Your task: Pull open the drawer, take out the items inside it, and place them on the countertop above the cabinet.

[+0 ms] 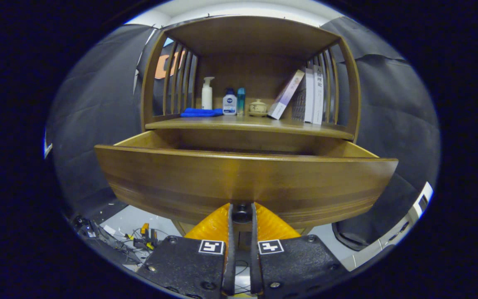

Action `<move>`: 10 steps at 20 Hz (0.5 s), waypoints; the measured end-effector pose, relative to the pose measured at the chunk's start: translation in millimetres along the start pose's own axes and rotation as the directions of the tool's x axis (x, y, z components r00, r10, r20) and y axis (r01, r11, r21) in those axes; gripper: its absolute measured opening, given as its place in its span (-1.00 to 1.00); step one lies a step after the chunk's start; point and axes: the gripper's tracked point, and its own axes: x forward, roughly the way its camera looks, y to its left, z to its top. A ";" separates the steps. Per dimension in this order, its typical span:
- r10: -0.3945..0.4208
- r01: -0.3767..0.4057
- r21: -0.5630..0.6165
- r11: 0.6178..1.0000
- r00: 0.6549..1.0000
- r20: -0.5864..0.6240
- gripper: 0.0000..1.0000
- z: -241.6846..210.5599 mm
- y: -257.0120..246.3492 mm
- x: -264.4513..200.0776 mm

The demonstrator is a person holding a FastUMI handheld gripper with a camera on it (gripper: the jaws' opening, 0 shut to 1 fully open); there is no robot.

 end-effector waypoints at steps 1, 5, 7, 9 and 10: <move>-0.003 0.003 -0.003 1.000 1.000 -0.006 -0.66 -5.5 -1.6 -2.7; 0.018 -0.018 -0.016 1.000 1.000 -0.016 -0.66 -10.2 -1.4 -15.8; 0.028 -0.028 -0.032 0.999 0.999 -0.020 -0.66 -13.9 -1.3 -22.9; 0.033 -0.035 -0.047 0.998 0.999 -0.035 -0.66 -16.4 -0.4 -27.2; 0.035 -0.038 -0.051 0.998 0.998 -0.048 -0.66 -16.3 -0.2 -26.6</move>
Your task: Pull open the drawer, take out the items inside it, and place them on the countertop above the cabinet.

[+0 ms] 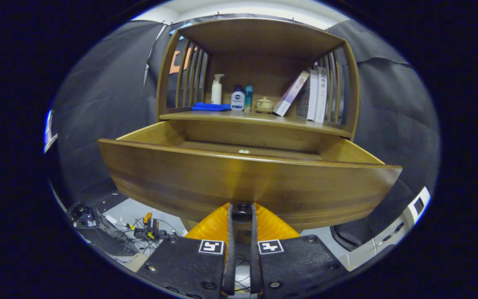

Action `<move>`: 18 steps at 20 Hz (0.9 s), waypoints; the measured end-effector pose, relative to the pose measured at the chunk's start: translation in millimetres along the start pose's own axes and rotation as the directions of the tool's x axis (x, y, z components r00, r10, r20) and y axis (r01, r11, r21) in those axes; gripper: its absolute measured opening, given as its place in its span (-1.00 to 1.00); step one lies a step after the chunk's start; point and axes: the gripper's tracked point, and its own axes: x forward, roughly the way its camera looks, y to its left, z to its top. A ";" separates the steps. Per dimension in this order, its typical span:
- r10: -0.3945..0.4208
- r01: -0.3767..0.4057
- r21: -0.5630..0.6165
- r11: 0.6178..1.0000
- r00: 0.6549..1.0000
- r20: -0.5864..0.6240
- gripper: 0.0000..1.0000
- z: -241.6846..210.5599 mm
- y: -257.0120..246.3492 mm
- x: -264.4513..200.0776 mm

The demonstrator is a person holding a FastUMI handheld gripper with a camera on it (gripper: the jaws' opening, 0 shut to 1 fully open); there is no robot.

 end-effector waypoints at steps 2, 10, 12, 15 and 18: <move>0.013 -0.013 -0.009 1.000 0.999 -0.039 -0.64 -3.3 2.0 -3.0; 0.135 -0.134 -0.037 0.990 0.990 0.030 -0.28 66.0 20.4 -49.1; 0.188 -0.187 -0.022 0.982 0.981 0.047 0.01 88.0 29.3 -57.5; 0.184 -0.182 -0.038 0.983 0.981 0.068 0.35 117.2 25.4 -50.2; 0.149 -0.147 -0.040 0.988 0.988 0.049 0.53 134.6 14.8 -30.7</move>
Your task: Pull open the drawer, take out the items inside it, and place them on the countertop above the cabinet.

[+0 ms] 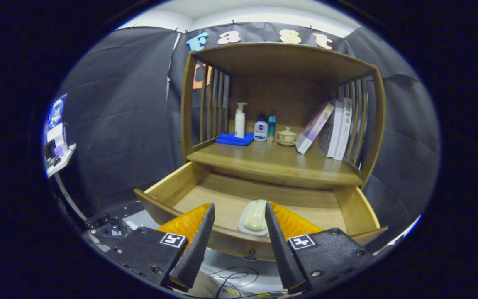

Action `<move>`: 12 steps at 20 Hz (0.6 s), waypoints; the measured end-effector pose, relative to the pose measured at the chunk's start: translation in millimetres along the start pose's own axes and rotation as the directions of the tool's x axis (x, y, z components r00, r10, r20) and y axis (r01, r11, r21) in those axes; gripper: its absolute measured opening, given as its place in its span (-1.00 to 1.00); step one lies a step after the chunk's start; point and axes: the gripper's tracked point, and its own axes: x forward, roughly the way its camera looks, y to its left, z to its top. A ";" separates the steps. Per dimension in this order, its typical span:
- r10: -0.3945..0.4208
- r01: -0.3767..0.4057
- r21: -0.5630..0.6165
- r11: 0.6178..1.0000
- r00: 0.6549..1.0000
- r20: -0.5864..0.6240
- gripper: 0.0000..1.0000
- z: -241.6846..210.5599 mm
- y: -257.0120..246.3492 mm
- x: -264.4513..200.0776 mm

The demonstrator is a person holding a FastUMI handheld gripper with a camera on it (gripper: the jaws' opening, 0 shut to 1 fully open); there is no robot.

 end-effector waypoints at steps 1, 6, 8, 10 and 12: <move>-0.005 0.005 0.012 1.000 1.000 -0.019 0.53 1.7 -3.9 6.6; -0.015 0.025 0.064 0.998 0.987 -0.157 0.53 -1.7 -24.3 47.8; 0.012 0.008 0.092 0.996 0.977 -0.213 0.51 -6.1 -23.6 66.7; 0.022 0.010 0.110 0.994 0.959 -0.283 0.51 -16.0 -27.2 83.3; 0.034 0.015 0.140 0.990 0.939 -0.342 0.51 -24.3 -28.4 99.2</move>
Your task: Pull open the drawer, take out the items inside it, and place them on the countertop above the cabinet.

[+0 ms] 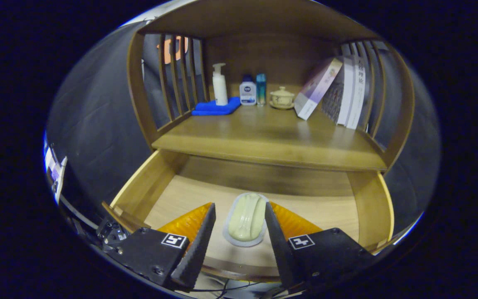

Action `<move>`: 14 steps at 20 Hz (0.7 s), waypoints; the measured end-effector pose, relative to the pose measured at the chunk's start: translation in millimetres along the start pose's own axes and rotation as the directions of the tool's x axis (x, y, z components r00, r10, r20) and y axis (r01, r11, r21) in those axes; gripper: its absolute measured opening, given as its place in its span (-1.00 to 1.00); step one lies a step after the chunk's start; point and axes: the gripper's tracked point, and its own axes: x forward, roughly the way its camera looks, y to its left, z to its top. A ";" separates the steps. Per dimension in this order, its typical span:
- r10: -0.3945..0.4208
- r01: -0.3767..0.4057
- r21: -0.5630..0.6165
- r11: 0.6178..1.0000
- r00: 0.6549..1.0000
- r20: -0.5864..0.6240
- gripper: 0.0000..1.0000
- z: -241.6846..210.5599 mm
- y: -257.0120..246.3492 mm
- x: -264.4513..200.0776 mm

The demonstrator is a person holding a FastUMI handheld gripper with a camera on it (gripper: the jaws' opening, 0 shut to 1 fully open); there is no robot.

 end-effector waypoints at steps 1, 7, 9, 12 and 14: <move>0.017 -0.017 0.007 1.000 1.000 -0.025 0.48 -2.1 2.2 10.0; -0.019 0.021 0.006 1.000 0.983 -0.184 0.30 -22.2 -9.1 47.7; -0.022 0.022 0.001 1.000 0.977 -0.212 0.29 -25.0 -10.6 54.3; -0.003 0.007 0.015 1.000 0.969 -0.249 0.15 -28.7 -7.1 60.5; -0.018 0.021 0.008 1.000 0.964 -0.265 -0.15 -32.5 -10.0 64.4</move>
